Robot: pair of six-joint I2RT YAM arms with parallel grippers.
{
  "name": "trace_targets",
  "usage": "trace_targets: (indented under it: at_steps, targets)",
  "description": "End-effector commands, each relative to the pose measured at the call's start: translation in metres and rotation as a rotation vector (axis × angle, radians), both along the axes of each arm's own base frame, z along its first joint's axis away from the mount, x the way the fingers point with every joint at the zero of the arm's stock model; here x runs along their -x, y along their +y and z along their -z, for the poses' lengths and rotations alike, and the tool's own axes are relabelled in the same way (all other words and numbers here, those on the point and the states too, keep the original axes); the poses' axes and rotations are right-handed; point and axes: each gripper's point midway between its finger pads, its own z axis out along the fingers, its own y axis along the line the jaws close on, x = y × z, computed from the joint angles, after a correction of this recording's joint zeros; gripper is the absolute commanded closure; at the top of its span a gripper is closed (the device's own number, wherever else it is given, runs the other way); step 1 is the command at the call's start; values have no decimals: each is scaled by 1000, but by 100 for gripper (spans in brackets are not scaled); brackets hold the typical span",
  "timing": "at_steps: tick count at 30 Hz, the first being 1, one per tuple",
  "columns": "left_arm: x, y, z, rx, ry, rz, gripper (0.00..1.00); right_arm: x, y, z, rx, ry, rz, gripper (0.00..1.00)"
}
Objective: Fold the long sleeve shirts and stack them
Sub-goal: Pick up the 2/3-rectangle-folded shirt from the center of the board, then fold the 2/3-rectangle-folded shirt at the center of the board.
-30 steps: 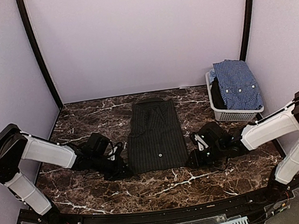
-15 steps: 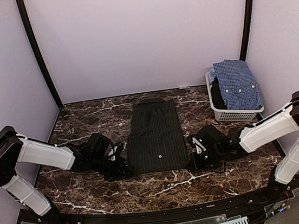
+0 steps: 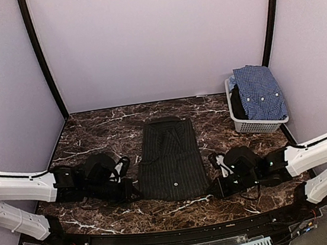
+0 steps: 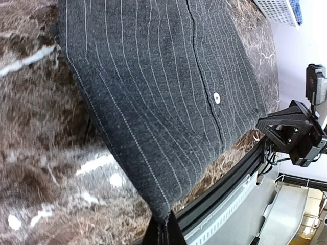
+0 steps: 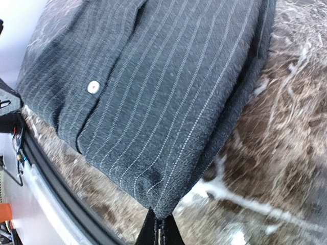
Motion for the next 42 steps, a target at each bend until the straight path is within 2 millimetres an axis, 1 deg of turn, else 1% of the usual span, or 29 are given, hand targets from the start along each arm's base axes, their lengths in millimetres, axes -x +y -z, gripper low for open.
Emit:
trace_targets:
  at_steps: [1,5,8,9,10,11,12,13,14,15,16,17,18,19,20,21,22,23,24,25,26,28,31,33,34,38,40,41,42]
  targets:
    - [14,14,-1,-69,-15,-54,100,7,-1,-20,0,-47,32,100]
    - [9,14,-30,-62,-69,-68,100,1,9,-59,-45,-104,30,100]
    - [-7,14,-50,-86,-145,-81,100,-16,20,-94,-40,-177,34,100]
    - [-17,13,-58,-91,-152,-95,100,-22,20,-96,-14,-190,35,100]
    - [-21,11,-62,-93,-164,-71,100,-33,24,-105,-11,-210,43,100]
    - [-37,10,-69,-96,-190,-83,100,-46,30,-119,-24,-231,50,100]
    - [-40,6,-73,-72,-175,-59,100,-59,34,-126,-27,-244,59,100]
    - [-60,6,-80,-63,-200,-69,100,-73,38,-131,-31,-258,65,100]
    - [-67,3,-83,-47,-194,-52,100,-91,39,-134,-34,-268,78,100]
    - [-91,3,-87,-55,-214,-61,100,-108,42,-135,-40,-269,80,100]
    - [-100,1,-88,-49,-212,-49,100,-128,43,-135,-48,-271,89,100]
    - [-127,1,-87,-59,-229,-58,100,-150,45,-135,-53,-285,99,100]
    - [-152,-1,-101,-14,-252,-73,100,-173,47,-122,-34,-276,113,100]
    - [-165,-7,-81,-21,-216,-43,100,-195,47,-117,-32,-270,128,100]
    - [-197,-9,-72,-14,-213,-68,100,-216,48,-107,-20,-257,142,100]
    - [-209,-14,-66,5,-204,-47,100,-237,46,-95,-5,-241,160,100]
    - [-240,-15,-54,9,-203,-70,100,-258,45,-86,3,-231,180,100]
    - [-253,-19,-48,21,-202,-63,100,-279,40,-73,19,-213,206,100]
    - [-283,-20,-36,29,-209,-84,100,-299,40,-70,18,-216,222,100]
    - [-295,-21,-30,35,-209,-92,100,-315,39,-56,35,-200,234,100]
    - [-317,-23,-19,38,-211,-111,100,-328,37,-42,52,-184,243,100]
    - [-341,-26,1,31,-203,-128,100,-346,36,-16,82,-149,246,100]
    - [-352,-31,25,33,-165,-127,100,-352,39,13,106,-100,219,100]
    - [-344,-32,40,36,-131,-124,100,-346,40,24,110,-84,196,100]
    - [-340,-31,40,36,-125,-131,100,-341,40,28,108,-73,189,100]
    - [-306,-17,41,48,-95,-168,100,-306,46,41,112,-32,138,100]
    - [-283,-8,38,55,-86,-193,100,-282,54,40,123,-33,105,100]
    - [-263,-2,35,57,-86,-194,100,-269,59,38,115,-33,90,100]
    - [-255,1,34,54,-83,-207,100,-255,65,36,102,-30,72,100]
